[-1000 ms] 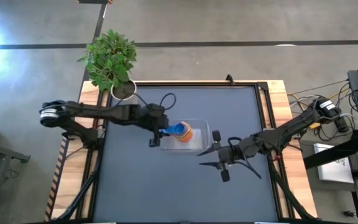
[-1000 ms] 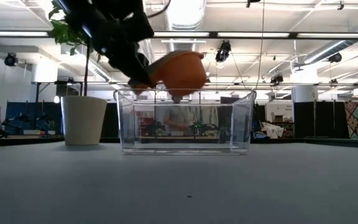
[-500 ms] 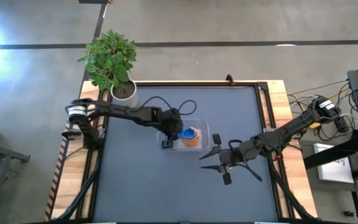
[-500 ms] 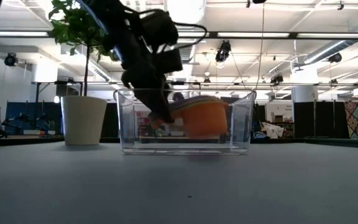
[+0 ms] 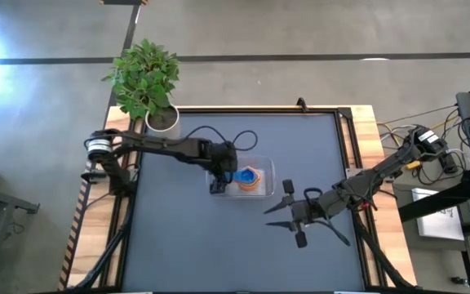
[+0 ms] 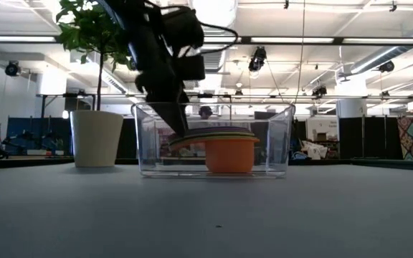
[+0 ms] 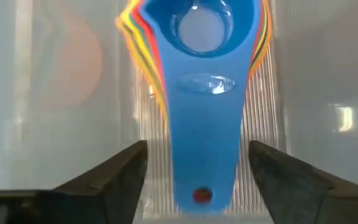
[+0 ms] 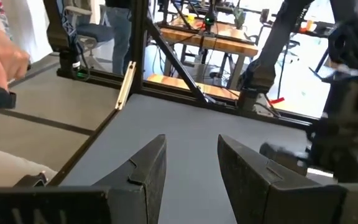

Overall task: Nest measuring cups in basket
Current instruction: Put the stacked measuring cups into the transparent bin, then return to Home Position

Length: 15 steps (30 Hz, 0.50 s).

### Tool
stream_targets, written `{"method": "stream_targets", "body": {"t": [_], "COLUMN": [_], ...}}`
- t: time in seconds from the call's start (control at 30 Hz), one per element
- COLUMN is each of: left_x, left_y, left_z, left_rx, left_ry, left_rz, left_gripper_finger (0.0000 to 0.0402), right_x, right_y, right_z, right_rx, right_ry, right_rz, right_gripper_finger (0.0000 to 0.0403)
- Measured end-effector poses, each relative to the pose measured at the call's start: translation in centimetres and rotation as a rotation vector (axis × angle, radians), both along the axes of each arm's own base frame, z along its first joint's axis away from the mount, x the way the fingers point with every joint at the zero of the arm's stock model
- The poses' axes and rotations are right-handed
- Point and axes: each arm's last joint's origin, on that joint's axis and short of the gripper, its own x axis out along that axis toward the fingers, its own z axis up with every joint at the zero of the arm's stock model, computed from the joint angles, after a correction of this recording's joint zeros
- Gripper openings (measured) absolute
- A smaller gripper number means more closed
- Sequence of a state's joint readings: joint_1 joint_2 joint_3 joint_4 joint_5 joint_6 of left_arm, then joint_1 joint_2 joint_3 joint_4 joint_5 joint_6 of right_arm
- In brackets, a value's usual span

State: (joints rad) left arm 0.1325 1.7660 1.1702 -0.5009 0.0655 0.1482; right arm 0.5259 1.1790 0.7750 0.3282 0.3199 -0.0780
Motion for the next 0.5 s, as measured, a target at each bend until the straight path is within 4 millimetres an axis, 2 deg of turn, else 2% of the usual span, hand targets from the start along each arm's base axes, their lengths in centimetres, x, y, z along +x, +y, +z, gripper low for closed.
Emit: {"method": "stream_targets", "body": {"t": [0.1,0.23,0.3,0.4,0.5], "left_x": [-0.6,-2.2,-3.6,-6.9,-10.6], "left_y": [0.0,-0.2,-0.4,-1.4,-2.7], "left_z": [1.9,5.5,7.6,10.4,12.1], "left_rx": [0.002,0.039,0.044,0.028,-0.008], "left_ry": [-0.011,-0.078,-0.132,-0.239,-0.355], "left_rz": [0.011,0.049,0.060,0.086,0.094], "left_gripper_finger": [0.0281,0.0282,0.0270,0.0235,0.0185], "right_x": [0.0,0.8,1.2,1.4,0.9], "right_y": [-0.1,-1.1,-2.0,-3.6,-5.8], "right_z": [0.1,0.6,0.7,0.9,1.6], "right_rx": [0.009,0.026,0.024,0.021,0.029], "right_ry": [-0.007,-0.073,-0.075,-0.050,-0.017], "right_rz": [-0.018,-0.115,-0.136,-0.109,-0.134], "right_gripper_finger": [0.0134,0.0134,0.0134,0.0128,0.0113]}}
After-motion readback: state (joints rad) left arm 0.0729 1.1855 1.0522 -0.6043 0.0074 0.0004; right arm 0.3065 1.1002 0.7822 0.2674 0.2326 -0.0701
